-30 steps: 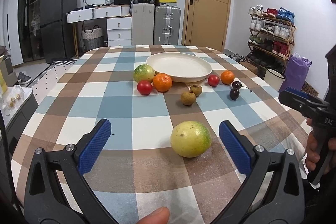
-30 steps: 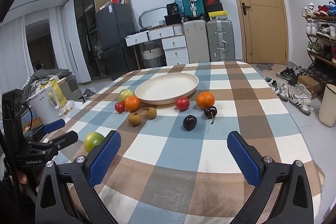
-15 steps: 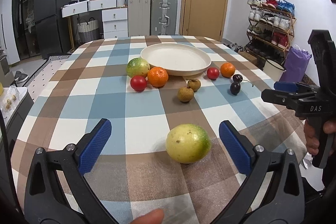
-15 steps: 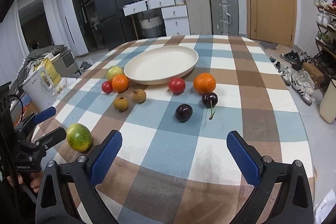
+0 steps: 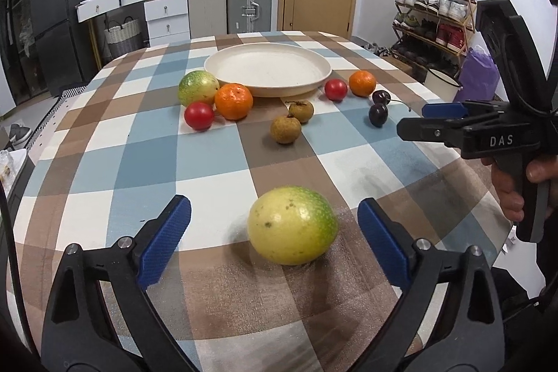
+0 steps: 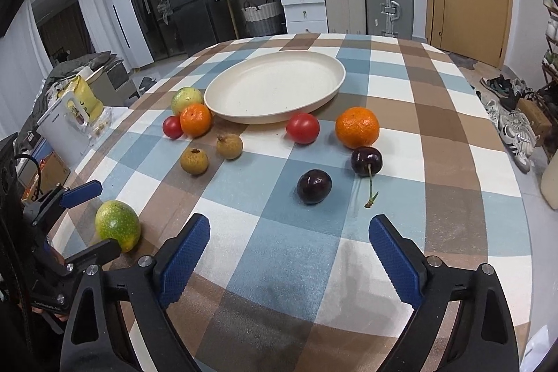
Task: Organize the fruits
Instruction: 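Close the left gripper on the yellow pomelo while the right gripper grasps a dark cherry, then carry the pomelo and cherry with both grippers over the white plate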
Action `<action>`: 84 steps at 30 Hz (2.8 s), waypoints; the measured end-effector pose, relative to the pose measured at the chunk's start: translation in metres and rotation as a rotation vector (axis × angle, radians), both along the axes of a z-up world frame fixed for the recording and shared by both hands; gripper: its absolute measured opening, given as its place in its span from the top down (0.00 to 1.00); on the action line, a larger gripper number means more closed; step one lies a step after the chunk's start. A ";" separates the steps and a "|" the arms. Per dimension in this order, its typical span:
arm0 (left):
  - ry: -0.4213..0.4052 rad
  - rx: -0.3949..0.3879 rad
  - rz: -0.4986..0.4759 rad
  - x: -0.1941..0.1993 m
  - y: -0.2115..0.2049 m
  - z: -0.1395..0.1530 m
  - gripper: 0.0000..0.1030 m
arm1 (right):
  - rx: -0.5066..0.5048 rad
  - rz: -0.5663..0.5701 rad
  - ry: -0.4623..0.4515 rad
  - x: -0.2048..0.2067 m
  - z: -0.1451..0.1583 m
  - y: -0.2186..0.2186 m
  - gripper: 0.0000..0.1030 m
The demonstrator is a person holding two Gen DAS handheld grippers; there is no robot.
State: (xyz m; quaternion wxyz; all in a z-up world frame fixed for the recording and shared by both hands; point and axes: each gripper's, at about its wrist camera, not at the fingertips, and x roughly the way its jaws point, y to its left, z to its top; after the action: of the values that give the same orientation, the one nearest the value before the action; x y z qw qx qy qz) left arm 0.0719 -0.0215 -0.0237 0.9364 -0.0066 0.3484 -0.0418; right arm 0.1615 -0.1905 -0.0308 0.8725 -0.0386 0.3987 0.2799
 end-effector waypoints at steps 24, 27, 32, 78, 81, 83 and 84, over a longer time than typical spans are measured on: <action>0.132 -0.078 -0.070 0.020 -0.008 -0.018 0.50 | -0.062 0.004 0.071 0.048 -0.018 0.015 0.40; 0.133 -0.094 -0.072 0.021 -0.006 -0.017 0.50 | -0.064 0.005 0.069 0.051 -0.020 0.016 0.44; 0.119 -0.112 -0.073 0.025 -0.003 -0.010 0.50 | -0.074 0.004 0.062 0.052 -0.022 0.018 0.50; -0.066 -0.049 0.017 0.156 0.021 0.041 0.50 | 0.089 0.068 -0.064 0.065 0.025 0.033 0.74; -0.069 -0.045 0.016 0.169 0.022 0.041 0.50 | 0.112 0.071 -0.081 0.072 0.030 0.037 0.74; -0.073 -0.041 0.023 0.175 0.023 0.041 0.50 | 0.121 0.073 -0.087 0.075 0.032 0.039 0.74; -0.075 -0.046 0.023 0.179 0.024 0.041 0.50 | 0.125 0.074 -0.093 0.078 0.033 0.040 0.74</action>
State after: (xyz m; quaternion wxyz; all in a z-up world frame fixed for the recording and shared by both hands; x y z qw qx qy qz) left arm 0.2510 0.0023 0.0177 0.9488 -0.0308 0.3119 -0.0391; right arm 0.2392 -0.1502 0.0022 0.8798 -0.0117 0.3379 0.3342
